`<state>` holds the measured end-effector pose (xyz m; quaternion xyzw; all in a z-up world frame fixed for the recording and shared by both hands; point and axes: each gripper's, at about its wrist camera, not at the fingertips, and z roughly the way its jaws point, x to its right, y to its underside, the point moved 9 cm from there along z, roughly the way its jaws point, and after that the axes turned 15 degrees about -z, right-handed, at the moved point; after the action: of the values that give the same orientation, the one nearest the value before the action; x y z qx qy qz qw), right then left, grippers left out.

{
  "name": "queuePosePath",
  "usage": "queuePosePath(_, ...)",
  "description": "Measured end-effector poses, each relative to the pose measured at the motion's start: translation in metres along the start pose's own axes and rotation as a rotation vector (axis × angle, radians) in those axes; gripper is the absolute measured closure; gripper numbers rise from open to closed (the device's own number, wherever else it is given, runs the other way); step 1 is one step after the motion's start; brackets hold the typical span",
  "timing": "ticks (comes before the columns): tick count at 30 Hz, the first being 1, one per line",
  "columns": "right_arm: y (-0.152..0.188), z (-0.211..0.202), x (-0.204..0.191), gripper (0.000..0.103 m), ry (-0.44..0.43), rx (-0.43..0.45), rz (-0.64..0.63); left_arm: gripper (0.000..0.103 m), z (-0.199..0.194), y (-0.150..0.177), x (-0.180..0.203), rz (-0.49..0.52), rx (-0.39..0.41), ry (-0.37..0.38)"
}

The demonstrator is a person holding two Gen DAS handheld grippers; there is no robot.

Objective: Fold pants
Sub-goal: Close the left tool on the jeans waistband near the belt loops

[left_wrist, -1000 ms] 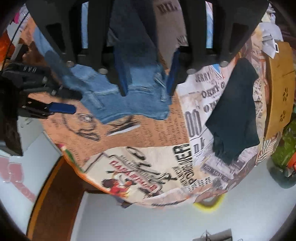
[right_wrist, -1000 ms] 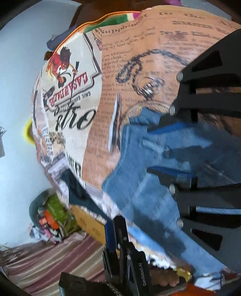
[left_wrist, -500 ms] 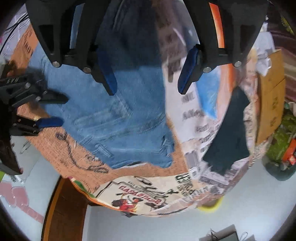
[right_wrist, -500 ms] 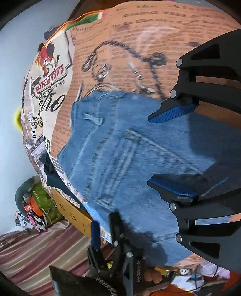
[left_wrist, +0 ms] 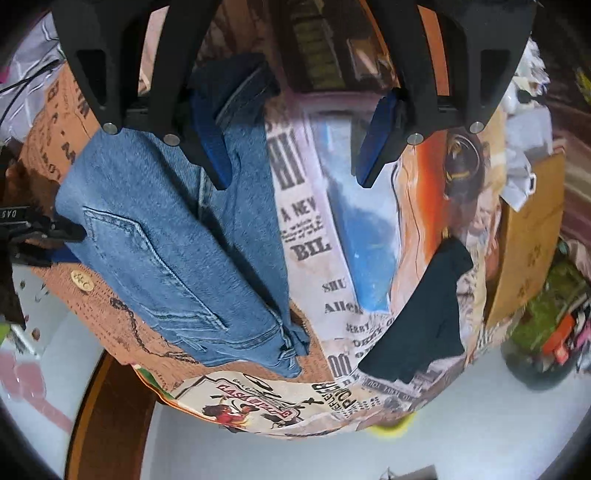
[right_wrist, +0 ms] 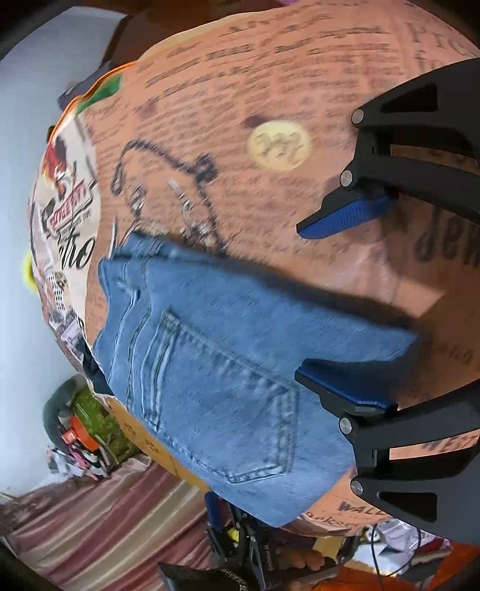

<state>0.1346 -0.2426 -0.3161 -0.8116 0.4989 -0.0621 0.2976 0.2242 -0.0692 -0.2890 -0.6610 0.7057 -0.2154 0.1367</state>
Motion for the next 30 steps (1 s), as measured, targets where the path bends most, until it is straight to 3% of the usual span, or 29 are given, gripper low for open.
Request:
queuePosePath(7, -0.009, -0.014, 0.003, 0.037, 0.055, -0.006, -0.029, 0.03, -0.016, -0.021, -0.007, -0.027, 0.042, -0.023)
queuePosePath(15, -0.05, -0.008, 0.019, 0.034, 0.029, 0.074, 0.048, 0.015, -0.021, -0.075, 0.009, -0.134, 0.058, 0.114)
queuePosePath(22, -0.06, 0.045, 0.029, 0.034, -0.095, -0.009, 0.162, 0.015, 0.035, -0.092, 0.036, -0.138, -0.078, 0.152)
queuePosePath(25, -0.062, 0.054, 0.032, 0.031, -0.155, -0.007, 0.218, 0.015, 0.063, -0.091, 0.038, -0.161, -0.156, 0.158)
queuePosePath(30, -0.069, 0.067, 0.031, 0.028, -0.223, -0.014, 0.229, 0.015, 0.086, -0.09, 0.046, -0.193, -0.267, 0.232)
